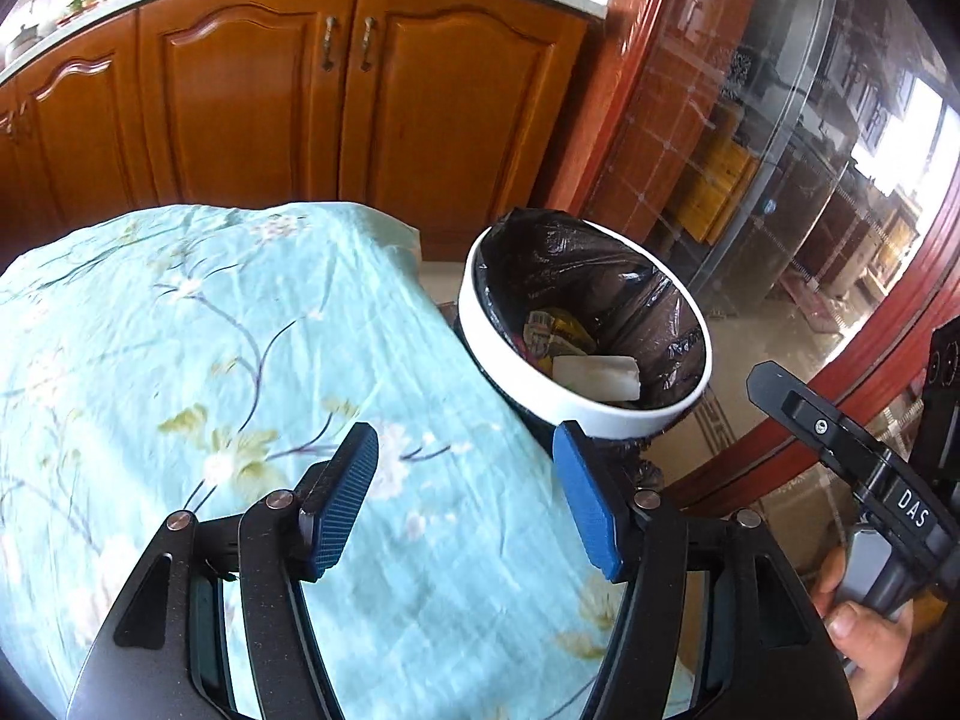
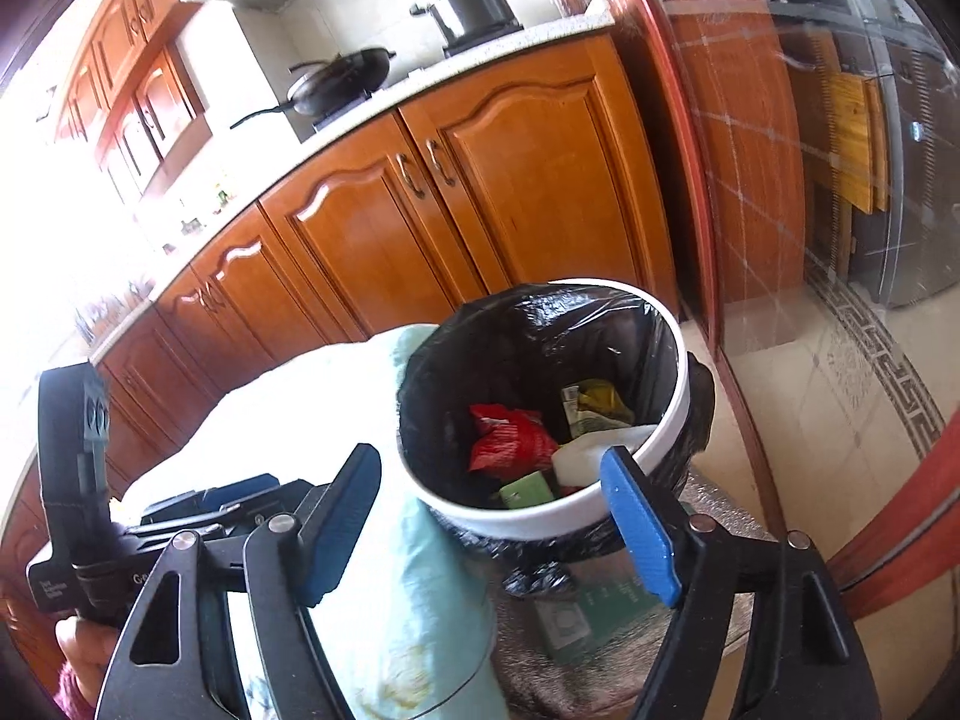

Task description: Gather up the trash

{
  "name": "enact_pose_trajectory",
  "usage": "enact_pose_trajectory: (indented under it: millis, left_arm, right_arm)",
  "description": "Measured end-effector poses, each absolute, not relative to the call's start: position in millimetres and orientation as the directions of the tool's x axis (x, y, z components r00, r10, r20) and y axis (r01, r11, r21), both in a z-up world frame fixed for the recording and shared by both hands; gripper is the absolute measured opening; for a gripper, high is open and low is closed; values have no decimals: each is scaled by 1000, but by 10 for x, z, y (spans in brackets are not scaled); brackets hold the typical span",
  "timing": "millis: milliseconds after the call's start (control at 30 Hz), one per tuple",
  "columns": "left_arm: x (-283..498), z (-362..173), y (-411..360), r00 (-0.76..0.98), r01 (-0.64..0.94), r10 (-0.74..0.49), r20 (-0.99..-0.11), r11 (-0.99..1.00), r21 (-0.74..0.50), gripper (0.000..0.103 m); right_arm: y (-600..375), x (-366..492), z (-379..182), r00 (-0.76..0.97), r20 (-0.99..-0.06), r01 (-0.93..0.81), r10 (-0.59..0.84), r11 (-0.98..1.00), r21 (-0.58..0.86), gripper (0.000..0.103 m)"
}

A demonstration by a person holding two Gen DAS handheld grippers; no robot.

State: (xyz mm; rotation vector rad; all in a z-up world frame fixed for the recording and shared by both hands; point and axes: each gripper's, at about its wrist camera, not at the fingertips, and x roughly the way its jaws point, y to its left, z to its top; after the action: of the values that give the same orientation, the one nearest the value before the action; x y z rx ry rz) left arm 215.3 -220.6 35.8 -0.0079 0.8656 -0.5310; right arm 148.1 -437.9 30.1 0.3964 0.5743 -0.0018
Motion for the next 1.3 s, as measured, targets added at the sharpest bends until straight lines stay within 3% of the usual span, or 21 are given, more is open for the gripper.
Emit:
enact_pose_trajectory:
  millis: [167,400,567,800,1033,1300]
  left_arm:
    - [1773,390,-1912,608,423,-456,-650,879,-220,73]
    - [1333,381,-1570,692,382,-433,-578,899,-215,83]
    - [1134,360,-1349,756,330,-380,-532,924,-192,100]
    - [863,374,-1131,836,267,-282,-470,958,-100,100]
    - [625,401,-847,888,185,-199,-416,980,-74,103]
    - [433,241,-780,900,142,-130,-416,990,-3,103]
  right_arm:
    - [-4183,1144,316,890,-447,102,89,917,386,78]
    - [-3815,685,308,947,-319,86,24,942,325,95]
    - [-3594,522,234,956,-292,82,6,955,286,101]
    - [-3329,410,193,948,-317,77,-7,975,209,101]
    - [-2978,184,401,976,-217,26,-15,999,46,103]
    - [-2857,242,67,955,-295,-2,24,997,75,103]
